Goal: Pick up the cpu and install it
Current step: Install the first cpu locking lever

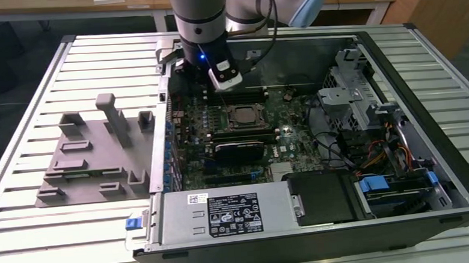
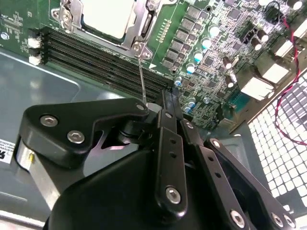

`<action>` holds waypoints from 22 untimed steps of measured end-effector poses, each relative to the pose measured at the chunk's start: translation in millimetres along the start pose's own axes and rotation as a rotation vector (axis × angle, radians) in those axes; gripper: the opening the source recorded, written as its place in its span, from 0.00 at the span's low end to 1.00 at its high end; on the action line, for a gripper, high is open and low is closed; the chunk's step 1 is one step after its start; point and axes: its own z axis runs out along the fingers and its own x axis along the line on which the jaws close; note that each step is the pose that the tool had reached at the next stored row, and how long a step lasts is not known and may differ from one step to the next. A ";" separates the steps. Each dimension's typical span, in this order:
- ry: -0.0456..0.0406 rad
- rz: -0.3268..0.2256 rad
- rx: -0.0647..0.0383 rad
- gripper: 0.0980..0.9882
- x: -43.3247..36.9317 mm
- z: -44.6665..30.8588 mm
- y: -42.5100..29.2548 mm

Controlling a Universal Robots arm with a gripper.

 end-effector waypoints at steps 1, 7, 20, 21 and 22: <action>0.0001 0.000 0.000 0.01 0.1 0.2 -0.1; 0.0026 0.000 -0.018 0.01 2.2 1.4 -0.9; 0.0063 0.001 -0.049 0.01 -8.0 2.0 0.3; 0.0059 0.001 -0.045 0.01 -10.8 2.2 0.7; 0.0054 0.001 -0.042 0.01 -13.8 2.4 1.1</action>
